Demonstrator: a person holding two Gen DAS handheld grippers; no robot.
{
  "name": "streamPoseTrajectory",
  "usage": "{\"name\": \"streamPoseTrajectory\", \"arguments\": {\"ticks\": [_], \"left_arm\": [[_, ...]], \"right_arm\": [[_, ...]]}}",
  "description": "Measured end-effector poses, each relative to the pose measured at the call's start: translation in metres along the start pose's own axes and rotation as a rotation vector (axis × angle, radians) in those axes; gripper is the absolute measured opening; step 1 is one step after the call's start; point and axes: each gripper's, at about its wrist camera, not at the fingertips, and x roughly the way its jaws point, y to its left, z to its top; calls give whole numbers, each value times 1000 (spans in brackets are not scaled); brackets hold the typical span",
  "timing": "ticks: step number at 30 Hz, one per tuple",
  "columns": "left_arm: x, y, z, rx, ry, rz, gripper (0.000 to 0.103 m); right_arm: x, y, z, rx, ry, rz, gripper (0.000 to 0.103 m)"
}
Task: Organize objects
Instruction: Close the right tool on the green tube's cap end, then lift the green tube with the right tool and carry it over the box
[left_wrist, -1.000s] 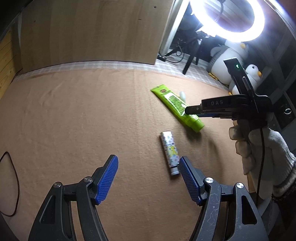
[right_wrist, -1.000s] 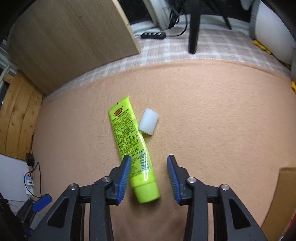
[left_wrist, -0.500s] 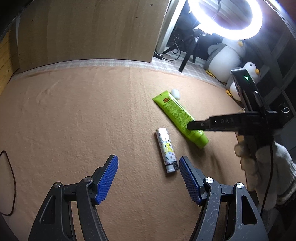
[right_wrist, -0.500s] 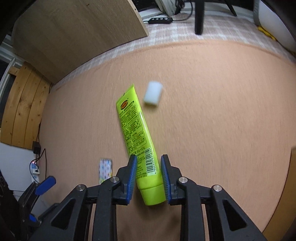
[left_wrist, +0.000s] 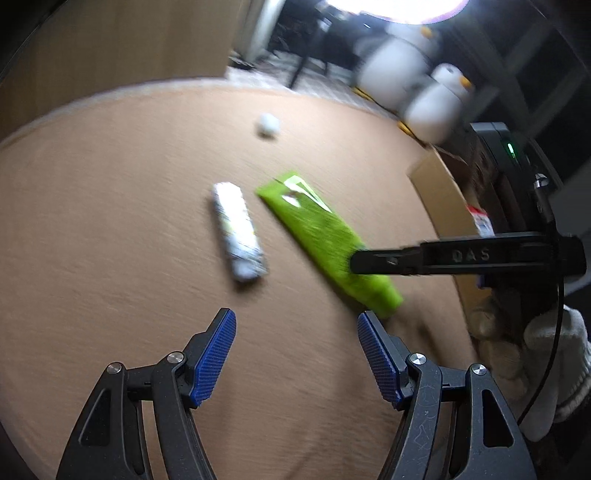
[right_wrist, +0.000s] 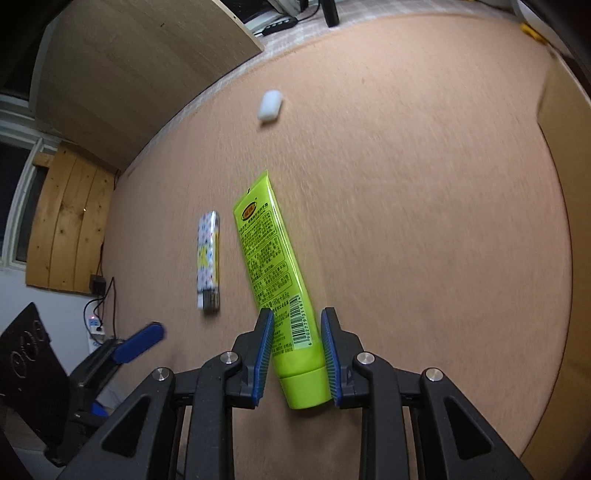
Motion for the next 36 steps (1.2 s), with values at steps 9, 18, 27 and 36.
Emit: {"name": "streamPoseTrajectory", "arguments": {"ticks": [9,18,27,36], "left_arm": [[31,-27,1,-11,67,-115,72],[44,-29,7,-56,86,-162,60],[41,-30,7,-63,69,-137,46],[24,-42,10,-48,40,-141,46]], "right_arm": [[6,7,-1,-34,54,7,25],[14,22,-2,-103,102,-22,26],[14,20,-3,-102,97,-14,27],[-5,14,-2,-90,55,2,26]]}}
